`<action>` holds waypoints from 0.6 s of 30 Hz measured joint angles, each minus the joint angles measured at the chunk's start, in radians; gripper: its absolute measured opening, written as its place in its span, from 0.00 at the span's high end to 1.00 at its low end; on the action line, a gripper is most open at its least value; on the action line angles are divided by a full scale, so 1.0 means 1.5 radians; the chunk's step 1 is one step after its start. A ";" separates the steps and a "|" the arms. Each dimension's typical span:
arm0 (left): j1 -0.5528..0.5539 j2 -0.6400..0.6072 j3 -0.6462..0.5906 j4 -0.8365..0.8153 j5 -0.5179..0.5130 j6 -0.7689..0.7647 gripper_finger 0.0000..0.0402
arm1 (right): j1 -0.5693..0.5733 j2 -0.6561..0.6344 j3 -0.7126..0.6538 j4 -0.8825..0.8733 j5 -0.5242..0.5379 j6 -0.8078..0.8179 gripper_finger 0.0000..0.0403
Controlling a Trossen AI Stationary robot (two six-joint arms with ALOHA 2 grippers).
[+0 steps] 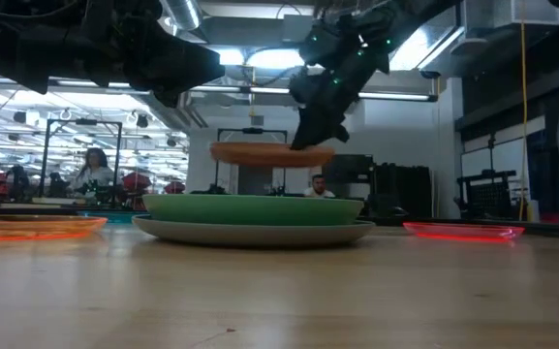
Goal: Stack plastic plates
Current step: Stack the brown plate on top of the dark green plate
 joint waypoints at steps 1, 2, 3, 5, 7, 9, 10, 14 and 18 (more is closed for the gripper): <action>0.000 0.000 0.000 0.000 0.000 0.000 0.70 | 0.014 0.000 -0.003 0.006 0.000 0.000 0.99; 0.000 0.000 0.000 0.000 0.000 0.000 0.70 | 0.028 0.000 -0.006 0.014 0.000 -0.001 0.99; 0.000 0.000 0.000 0.000 -0.001 0.000 0.70 | 0.042 0.000 -0.009 0.020 0.000 -0.002 0.99; 0.000 0.000 0.000 0.000 -0.002 0.000 0.70 | 0.066 0.000 -0.019 0.021 0.000 -0.011 0.99; 0.000 0.000 0.000 0.000 -0.002 0.000 0.70 | 0.088 0.000 -0.031 0.018 0.001 -0.014 0.99; 0.000 0.000 0.000 0.000 -0.002 0.000 0.70 | 0.104 0.000 -0.041 0.023 0.014 -0.013 0.99; 0.000 0.000 0.000 0.000 -0.002 0.000 0.70 | 0.110 0.000 -0.046 0.029 0.023 -0.014 0.99; 0.000 0.000 0.000 0.000 -0.002 0.000 0.70 | 0.118 0.010 -0.067 0.057 0.037 -0.012 0.99; 0.000 0.000 0.000 0.002 -0.002 0.000 0.70 | 0.117 0.024 -0.085 0.105 0.046 -0.010 0.99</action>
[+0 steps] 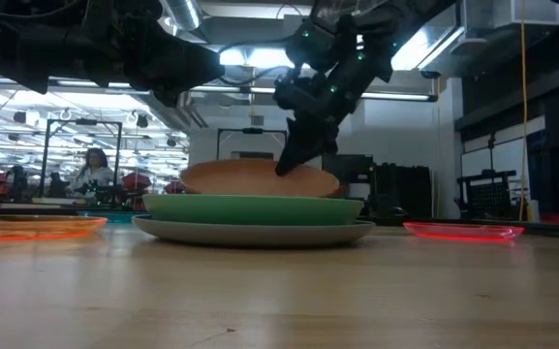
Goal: Stack plastic plates
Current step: Stack the brown plate on top of the dark green plate, then stack the pink plate on top of the brown plate
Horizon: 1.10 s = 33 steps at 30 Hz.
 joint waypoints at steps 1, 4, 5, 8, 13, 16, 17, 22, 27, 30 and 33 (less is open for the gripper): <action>0.000 0.000 0.000 0.000 0.000 0.000 0.70 | 0.000 0.006 -0.001 0.003 0.003 -0.002 0.99; 0.000 0.000 0.000 -0.002 0.001 0.000 0.70 | 0.000 0.017 -0.001 0.014 0.007 0.000 0.99; 0.000 0.000 0.000 -0.002 0.001 0.000 0.70 | 0.000 0.020 -0.001 0.023 0.007 -0.002 0.99; 0.000 0.000 0.000 0.002 0.001 0.000 0.70 | 0.000 0.023 -0.001 0.023 -0.001 0.000 0.95; 0.000 0.000 0.000 -0.002 0.002 0.000 0.70 | 0.000 0.026 -0.001 0.028 -0.019 -0.002 0.80; 0.000 0.000 0.000 -0.002 0.002 0.000 0.70 | -0.001 0.016 0.005 -0.009 -0.032 -0.004 0.70; 0.000 0.000 0.000 -0.002 0.002 -0.001 0.70 | -0.001 0.005 0.008 -0.025 -0.032 -0.010 0.68; 0.000 0.000 0.000 -0.002 0.002 -0.001 0.70 | 0.004 -0.080 -0.006 -0.076 -0.016 -0.046 0.61; 0.000 0.000 0.000 -0.003 0.002 0.000 0.70 | 0.015 -0.174 -0.078 -0.091 -0.001 -0.070 0.60; 0.000 0.000 0.000 -0.003 0.002 0.000 0.70 | 0.027 -0.232 -0.145 -0.094 0.003 -0.072 0.60; 0.000 0.000 0.000 -0.003 0.002 0.000 0.70 | 0.046 -0.285 -0.215 -0.100 0.027 -0.066 0.60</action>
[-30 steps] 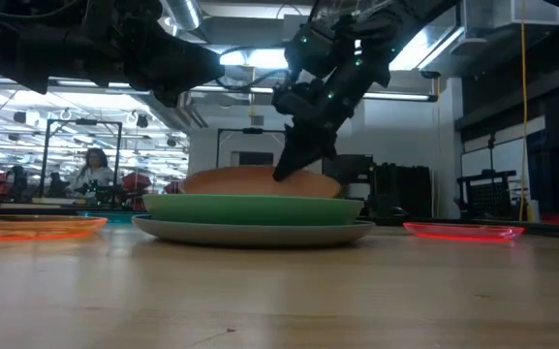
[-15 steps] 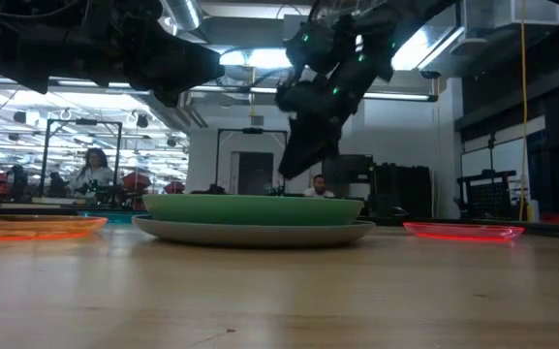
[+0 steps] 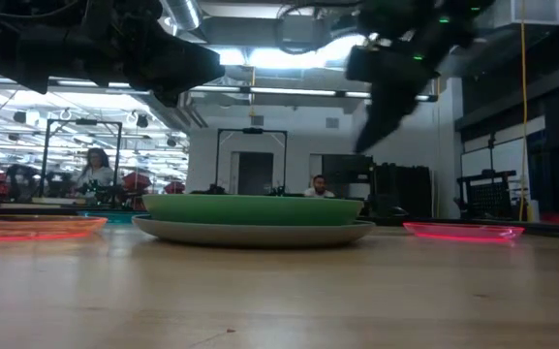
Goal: Stack plastic plates
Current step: Stack the pink plate on top of the brown plate
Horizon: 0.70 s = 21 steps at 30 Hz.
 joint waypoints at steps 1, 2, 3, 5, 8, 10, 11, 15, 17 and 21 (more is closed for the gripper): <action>0.000 0.000 0.000 0.000 0.000 0.000 0.70 | 0.008 -0.017 -0.021 0.003 0.005 0.002 0.60; 0.000 0.000 0.000 -0.001 0.000 0.000 0.70 | 0.014 -0.035 -0.040 0.000 0.010 0.002 0.60; 0.000 0.000 0.000 -0.002 -0.001 0.000 0.70 | 0.020 -0.048 -0.057 -0.008 0.016 0.003 0.60; 0.000 0.000 0.000 -0.002 -0.002 0.001 0.70 | 0.032 -0.071 -0.085 -0.025 0.023 0.018 0.60; 0.000 0.000 0.000 -0.003 -0.002 0.001 0.70 | 0.034 -0.084 -0.105 -0.081 0.020 0.026 0.59; 0.000 0.000 0.000 -0.004 -0.002 0.001 0.70 | 0.033 -0.084 -0.111 -0.121 0.029 0.036 0.59; 0.000 0.000 0.000 -0.006 -0.003 0.001 0.70 | 0.032 -0.085 -0.116 -0.132 0.047 0.057 0.59; 0.000 0.000 0.000 -0.005 -0.002 0.001 0.70 | 0.032 -0.085 -0.148 -0.134 0.069 0.106 0.59; 0.000 0.000 0.000 -0.006 -0.003 0.001 0.70 | 0.032 -0.085 -0.162 -0.133 0.068 0.119 0.59; 0.000 0.000 0.000 -0.006 -0.003 0.000 0.70 | 0.032 -0.085 -0.188 -0.133 0.021 0.110 0.59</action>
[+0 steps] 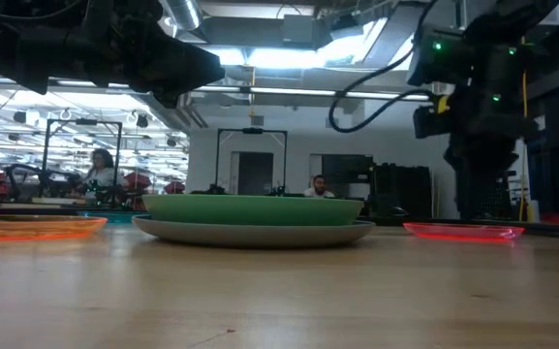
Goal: Stack plastic plates
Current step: Stack the pink plate on top of the brown plate
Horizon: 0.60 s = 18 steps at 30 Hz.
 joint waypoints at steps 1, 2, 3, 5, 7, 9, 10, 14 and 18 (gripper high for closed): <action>0.000 0.000 0.000 0.000 0.000 0.000 0.70 | 0.000 0.000 -0.003 0.003 0.000 -0.006 0.59; 0.000 0.000 0.000 0.000 0.000 0.000 0.70 | 0.000 0.000 -0.007 0.010 0.004 -0.008 0.59; 0.000 0.000 0.000 0.001 -0.001 0.000 0.70 | 0.000 0.000 -0.012 0.019 0.016 -0.008 0.59; 0.000 0.000 0.000 0.001 -0.007 0.000 0.70 | 0.000 0.000 -0.025 0.039 0.036 -0.011 0.59; 0.000 0.000 0.000 0.002 -0.017 0.000 0.70 | -0.001 0.000 -0.037 0.053 0.042 -0.023 0.59; 0.000 0.000 0.000 0.013 -0.018 -0.005 0.70 | -0.001 0.000 -0.046 0.068 0.049 -0.030 0.59; 0.000 0.000 0.000 0.020 -0.018 -0.007 0.70 | -0.001 0.000 -0.052 0.079 0.061 -0.030 0.59; 0.000 0.000 0.000 0.023 -0.018 -0.012 0.70 | -0.001 0.000 -0.078 0.105 0.110 -0.012 0.59; 0.000 0.000 0.000 0.023 -0.018 -0.012 0.70 | -0.001 0.000 -0.105 0.127 0.111 0.004 0.59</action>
